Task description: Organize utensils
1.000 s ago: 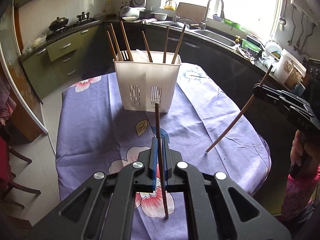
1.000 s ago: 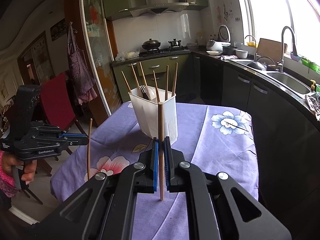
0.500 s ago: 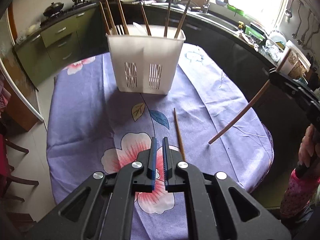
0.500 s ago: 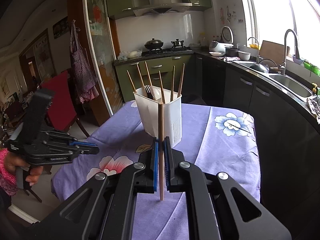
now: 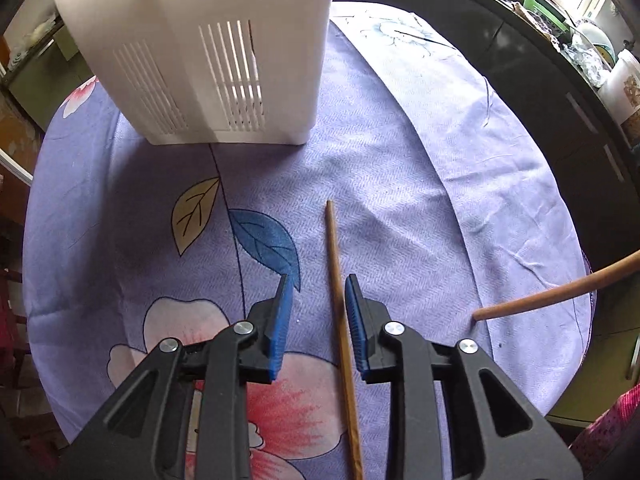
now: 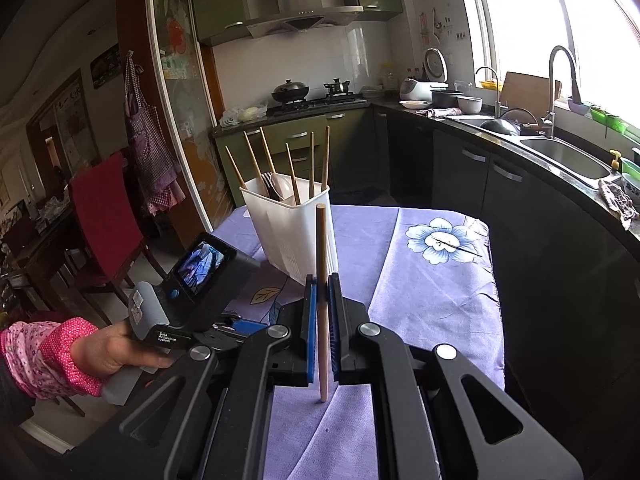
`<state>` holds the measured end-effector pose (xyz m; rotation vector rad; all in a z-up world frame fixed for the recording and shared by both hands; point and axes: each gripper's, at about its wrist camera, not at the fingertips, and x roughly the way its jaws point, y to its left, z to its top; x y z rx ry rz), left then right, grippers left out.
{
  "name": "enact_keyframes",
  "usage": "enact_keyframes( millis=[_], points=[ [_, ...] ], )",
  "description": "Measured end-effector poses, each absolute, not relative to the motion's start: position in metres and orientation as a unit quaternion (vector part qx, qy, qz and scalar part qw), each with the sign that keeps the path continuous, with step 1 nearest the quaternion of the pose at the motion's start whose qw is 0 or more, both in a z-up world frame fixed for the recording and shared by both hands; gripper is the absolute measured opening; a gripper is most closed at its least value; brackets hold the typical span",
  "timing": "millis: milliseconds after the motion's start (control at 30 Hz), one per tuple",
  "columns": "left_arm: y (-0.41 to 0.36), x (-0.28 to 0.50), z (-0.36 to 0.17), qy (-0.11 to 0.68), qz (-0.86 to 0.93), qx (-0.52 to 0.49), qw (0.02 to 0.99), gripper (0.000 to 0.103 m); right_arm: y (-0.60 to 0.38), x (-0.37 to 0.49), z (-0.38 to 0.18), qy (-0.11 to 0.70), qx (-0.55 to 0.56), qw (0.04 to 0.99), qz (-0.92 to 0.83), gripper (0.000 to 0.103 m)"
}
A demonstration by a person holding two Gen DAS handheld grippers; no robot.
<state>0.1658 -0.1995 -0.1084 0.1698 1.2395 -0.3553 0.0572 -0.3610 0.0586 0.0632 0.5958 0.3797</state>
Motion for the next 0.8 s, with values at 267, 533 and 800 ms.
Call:
enact_keyframes(
  millis=[267,533,800],
  points=[
    [-0.213,0.167,-0.112,0.573,-0.157,0.094,0.799,0.010,-0.361,0.056,0.058,0.291,0.033,0.937,0.189,0.006],
    [-0.212,0.158,-0.109,0.568,-0.163,0.089,0.802,0.005,-0.358,0.053,0.061,0.289,0.031,0.938,0.188,0.006],
    [-0.190,0.137,-0.060,0.521,-0.191,0.082,0.828,0.005,-0.359,0.049,0.067,0.284,0.030,0.940,0.187,0.006]
  ],
)
